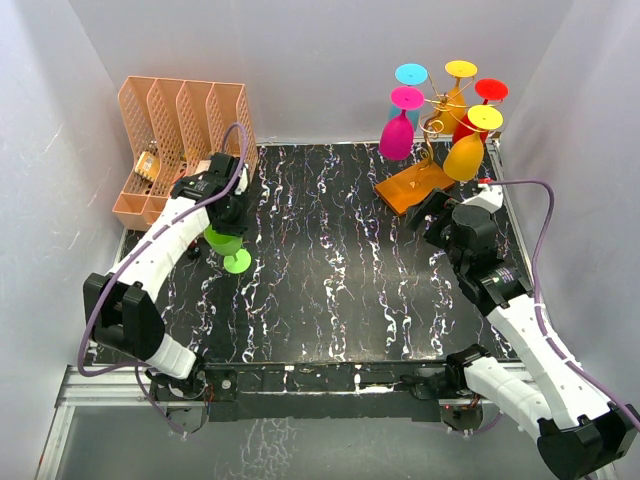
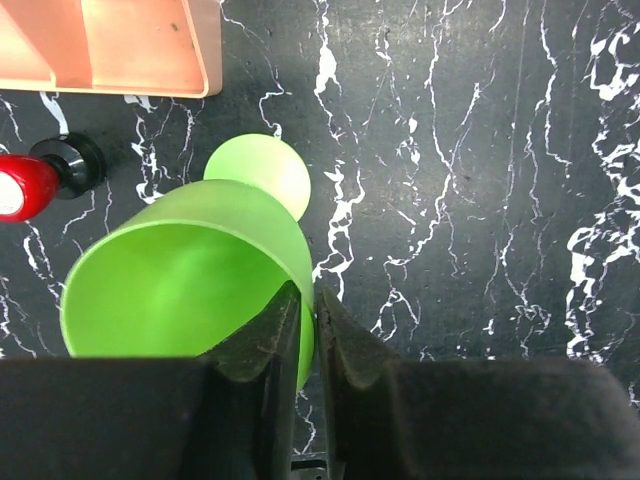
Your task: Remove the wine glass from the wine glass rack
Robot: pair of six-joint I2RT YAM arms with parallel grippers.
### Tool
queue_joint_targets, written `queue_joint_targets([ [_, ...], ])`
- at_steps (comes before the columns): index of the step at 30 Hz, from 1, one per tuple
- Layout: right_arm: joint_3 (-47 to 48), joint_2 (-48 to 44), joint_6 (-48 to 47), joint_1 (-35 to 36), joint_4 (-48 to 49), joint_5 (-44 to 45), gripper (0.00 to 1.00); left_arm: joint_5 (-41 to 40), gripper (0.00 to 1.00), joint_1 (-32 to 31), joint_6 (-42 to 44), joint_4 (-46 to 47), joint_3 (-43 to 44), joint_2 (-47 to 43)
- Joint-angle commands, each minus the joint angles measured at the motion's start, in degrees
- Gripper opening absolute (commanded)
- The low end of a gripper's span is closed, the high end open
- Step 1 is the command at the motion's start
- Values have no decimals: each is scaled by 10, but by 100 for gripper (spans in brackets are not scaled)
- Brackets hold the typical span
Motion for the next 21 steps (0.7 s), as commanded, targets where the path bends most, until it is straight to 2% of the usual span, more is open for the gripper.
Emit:
queue_joint_targets([
  [1,7,-4,-30,0,37,-7,99,13,16,7,9,-15,21,-1],
  [8,17,-2,-39,0,28,-30,99,-4,54,8,10,-36,92,-13],
  [12,27,-2,-54,-1,22,-33,99,30,75,8,-5,-3,141,-34],
  [17,62,9,-60,-1,-9,-62,99,93,89,7,-36,124,153,-59],
  [21,86,23,-55,0,-29,-85,99,123,93,8,-46,228,145,-80],
])
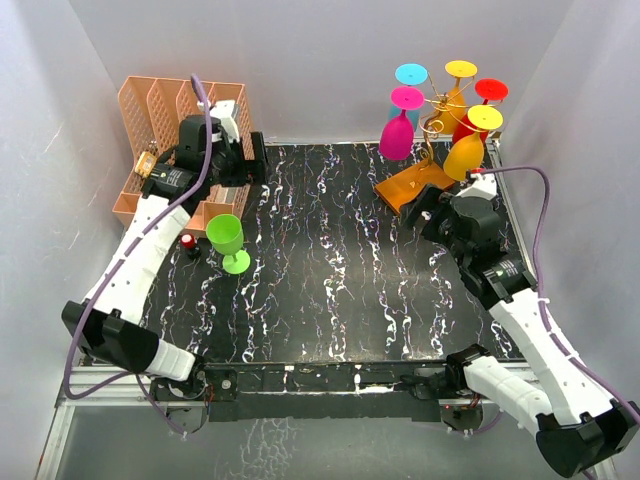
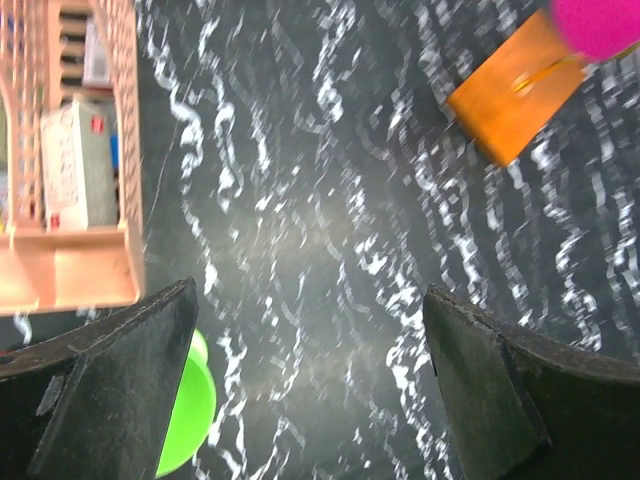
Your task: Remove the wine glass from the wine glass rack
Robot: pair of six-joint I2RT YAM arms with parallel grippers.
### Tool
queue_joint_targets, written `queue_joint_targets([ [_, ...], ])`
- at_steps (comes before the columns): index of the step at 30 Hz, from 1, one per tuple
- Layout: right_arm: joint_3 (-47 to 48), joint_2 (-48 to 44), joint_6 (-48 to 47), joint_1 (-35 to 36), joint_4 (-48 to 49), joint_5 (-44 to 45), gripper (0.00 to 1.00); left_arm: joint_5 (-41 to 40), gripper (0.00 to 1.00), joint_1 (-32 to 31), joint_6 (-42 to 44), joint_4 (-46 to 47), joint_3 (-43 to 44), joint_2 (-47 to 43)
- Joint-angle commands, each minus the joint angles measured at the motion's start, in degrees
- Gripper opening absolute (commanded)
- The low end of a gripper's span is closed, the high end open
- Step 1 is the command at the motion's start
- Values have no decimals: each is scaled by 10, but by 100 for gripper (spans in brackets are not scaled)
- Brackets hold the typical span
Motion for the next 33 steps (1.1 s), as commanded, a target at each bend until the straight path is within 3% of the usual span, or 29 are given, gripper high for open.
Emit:
queue_joint_targets([
  [1,53,11,-11,0,-5,-38,98,54,94,2,-16,155,3,-44],
  [6,102,41,-32,0,-31,-61,98,56,97,2,17,307,-93,-134],
  [11,175,78,-48,0,-45,-61,98,105,97,-2,72,397,-187,-197],
  [15,282,138,-54,-1,-91,4,99,106,97,-28,112,449,-254,-240],
  [20,422,217,-74,-23,-139,64,99,52,97,-62,136,467,-320,-275],
  [22,450,239,-71,-62,-139,48,99,18,97,-70,134,487,-345,-296],
  [26,496,283,-43,-193,-133,-77,98,9,97,-70,142,506,-366,-311],
  [33,537,345,-12,-322,-110,-137,97,-22,97,-82,132,529,-388,-322],
])
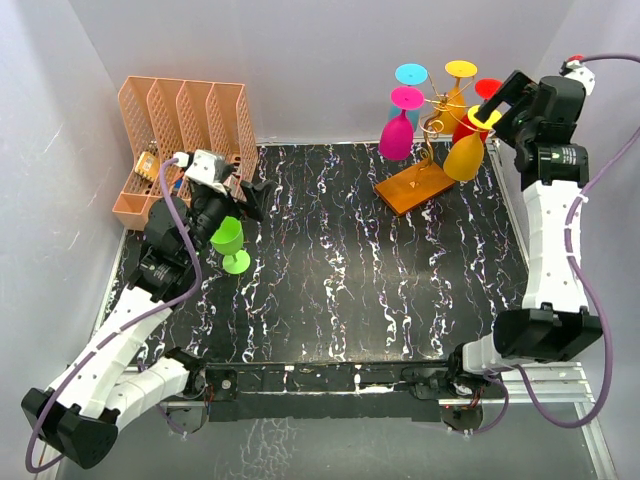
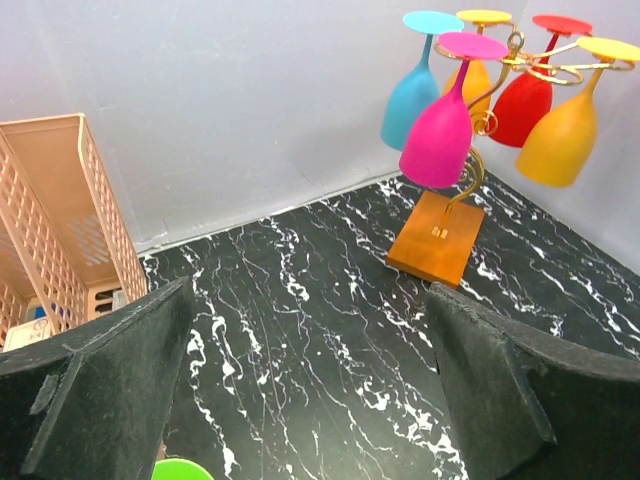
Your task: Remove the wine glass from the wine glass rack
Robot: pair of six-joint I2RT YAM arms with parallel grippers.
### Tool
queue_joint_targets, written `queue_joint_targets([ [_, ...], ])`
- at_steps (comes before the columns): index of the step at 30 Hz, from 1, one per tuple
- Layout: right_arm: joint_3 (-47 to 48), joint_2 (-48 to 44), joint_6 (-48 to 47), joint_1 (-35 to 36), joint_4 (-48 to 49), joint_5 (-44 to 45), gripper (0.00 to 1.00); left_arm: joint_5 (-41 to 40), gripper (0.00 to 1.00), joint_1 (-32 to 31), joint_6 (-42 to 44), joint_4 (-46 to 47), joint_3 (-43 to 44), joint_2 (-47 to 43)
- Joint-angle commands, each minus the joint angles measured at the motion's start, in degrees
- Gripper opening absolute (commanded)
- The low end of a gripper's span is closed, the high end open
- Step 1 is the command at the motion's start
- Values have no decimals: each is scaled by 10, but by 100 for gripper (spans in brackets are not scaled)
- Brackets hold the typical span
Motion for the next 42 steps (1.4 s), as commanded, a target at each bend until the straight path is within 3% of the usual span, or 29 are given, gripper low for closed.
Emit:
queue_joint_targets([
  [1,14,8,31,-61,47,-82,96,-23,97,-13,3,48,-13,-17],
  [5,-20,11,41,-71,102,-92,93,-23,97,-20,-5,52,-17,-9],
  [11,-35,31,45,-81,139,-102,73,-19,97,-34,-19,57,-20,3],
  [24,-55,61,17,-84,162,-135,74,22,97,-38,-47,46,-3,41],
  [28,-57,70,14,-84,163,-136,61,42,97,-37,-52,43,1,48],
  [37,-47,86,10,-88,163,-133,59,40,97,-37,-44,38,4,52],
  [42,-40,93,2,-91,162,-146,52,37,97,-37,-43,37,4,52],
])
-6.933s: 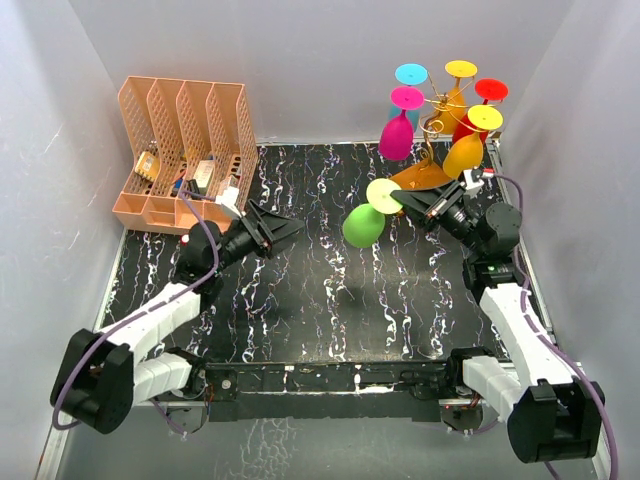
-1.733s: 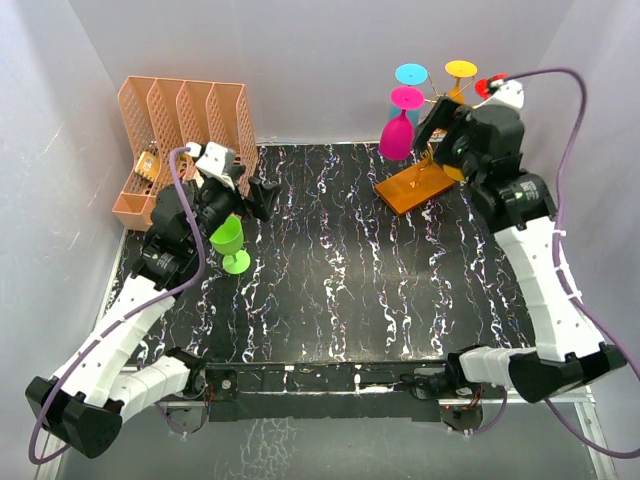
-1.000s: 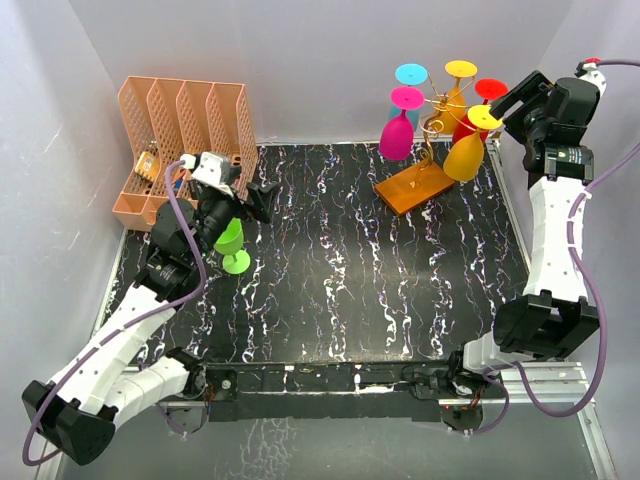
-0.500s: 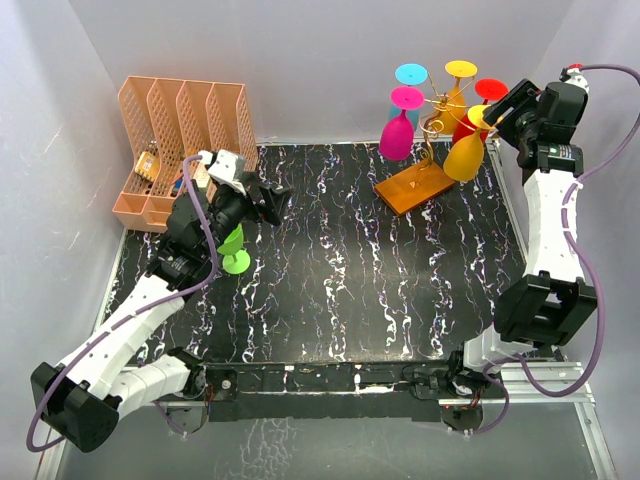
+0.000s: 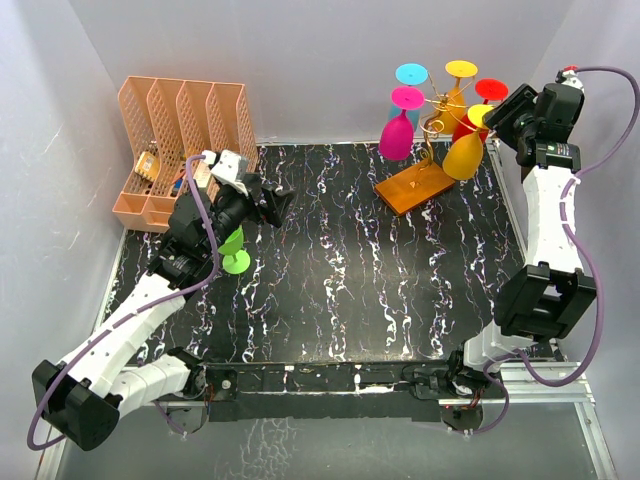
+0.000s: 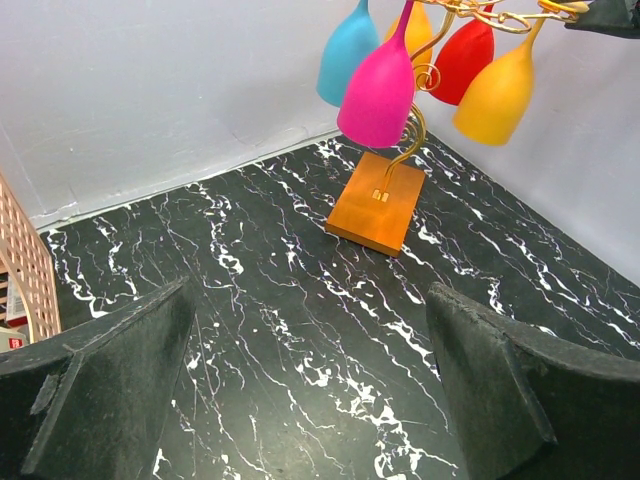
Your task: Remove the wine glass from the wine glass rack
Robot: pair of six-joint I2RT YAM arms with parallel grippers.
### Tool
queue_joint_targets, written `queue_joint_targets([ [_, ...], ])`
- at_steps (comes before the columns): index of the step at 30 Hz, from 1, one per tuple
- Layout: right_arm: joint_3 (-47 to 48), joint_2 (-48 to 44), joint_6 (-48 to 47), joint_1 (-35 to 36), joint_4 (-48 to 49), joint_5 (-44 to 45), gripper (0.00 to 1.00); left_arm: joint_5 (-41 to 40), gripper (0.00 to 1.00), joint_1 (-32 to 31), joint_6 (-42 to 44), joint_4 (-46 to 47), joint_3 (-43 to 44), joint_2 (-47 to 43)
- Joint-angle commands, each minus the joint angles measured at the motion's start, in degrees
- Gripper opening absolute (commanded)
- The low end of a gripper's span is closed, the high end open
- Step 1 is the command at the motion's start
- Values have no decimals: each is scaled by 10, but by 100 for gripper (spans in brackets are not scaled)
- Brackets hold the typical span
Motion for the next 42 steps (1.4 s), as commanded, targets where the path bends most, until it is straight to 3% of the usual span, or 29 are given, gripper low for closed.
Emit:
queue_joint_targets([
  [1,18,5,-17,-6,38,-13,52,5,97,-2,4,6,18,-1],
  [15,24,9,15,-7,37,-14,22,-6,97,-1,17,2,18,0],
  [23,25,10,67,-7,38,-20,11,-7,97,-2,18,2,18,4],
  [42,-26,-25,281,-32,84,-50,7,-13,97,-2,22,2,17,7],
])
